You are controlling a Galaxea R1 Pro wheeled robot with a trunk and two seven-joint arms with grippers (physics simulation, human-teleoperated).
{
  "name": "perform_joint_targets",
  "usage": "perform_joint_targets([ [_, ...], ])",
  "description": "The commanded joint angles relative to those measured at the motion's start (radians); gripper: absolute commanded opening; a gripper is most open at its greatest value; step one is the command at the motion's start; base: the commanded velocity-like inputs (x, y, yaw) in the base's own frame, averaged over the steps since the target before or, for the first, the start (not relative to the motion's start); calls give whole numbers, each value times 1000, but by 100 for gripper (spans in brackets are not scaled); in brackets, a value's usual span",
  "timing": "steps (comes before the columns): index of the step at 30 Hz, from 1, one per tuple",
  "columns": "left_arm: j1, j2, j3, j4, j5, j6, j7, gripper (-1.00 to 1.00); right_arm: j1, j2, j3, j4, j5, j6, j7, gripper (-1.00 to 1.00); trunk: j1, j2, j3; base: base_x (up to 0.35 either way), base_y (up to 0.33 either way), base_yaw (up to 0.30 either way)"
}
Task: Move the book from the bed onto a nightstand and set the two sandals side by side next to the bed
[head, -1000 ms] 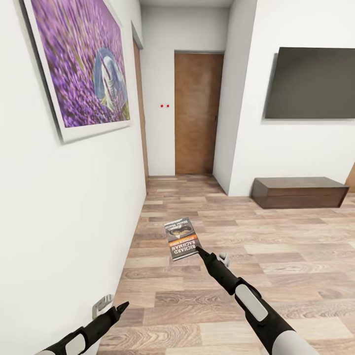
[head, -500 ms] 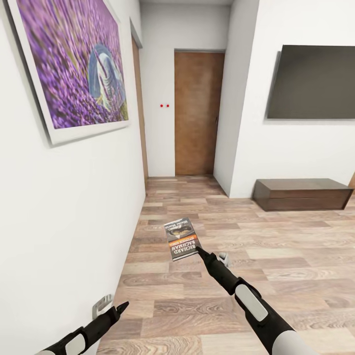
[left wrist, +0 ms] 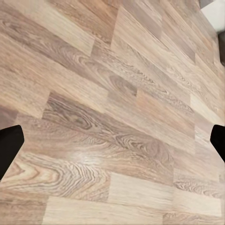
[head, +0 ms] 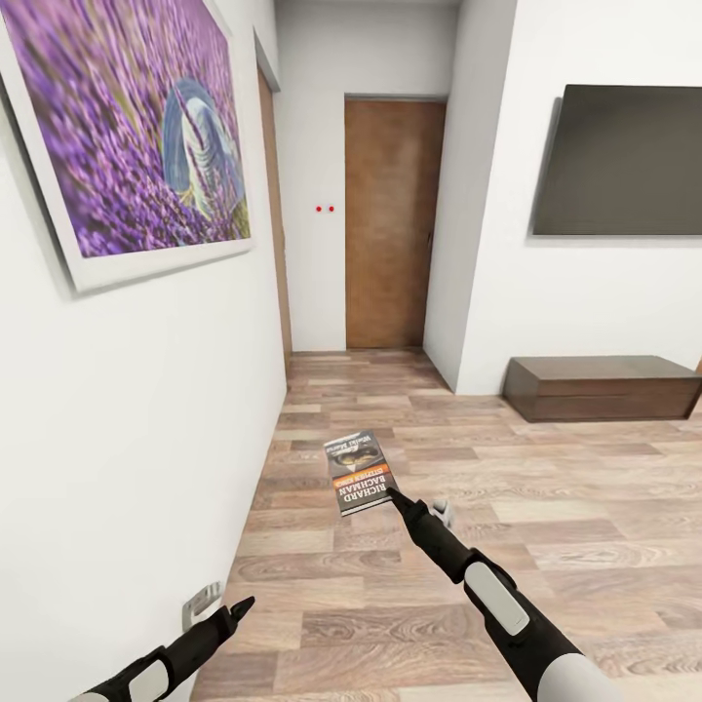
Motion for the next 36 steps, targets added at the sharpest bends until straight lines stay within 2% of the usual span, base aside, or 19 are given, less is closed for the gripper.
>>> perform_joint_targets([
  [1, -1, 0, 8, 1, -6, -2, -4, 100, -1, -1, 3, 0, -11, 4, 1, -100, 0, 0, -1, 157, 0, 0],
  [36, -1, -5, 5, 1, -9, -3, -4, 100, -2, -4, 1, 0, -13, 4, 0, -100, 0, 0, -1, 143, 0, 0],
])
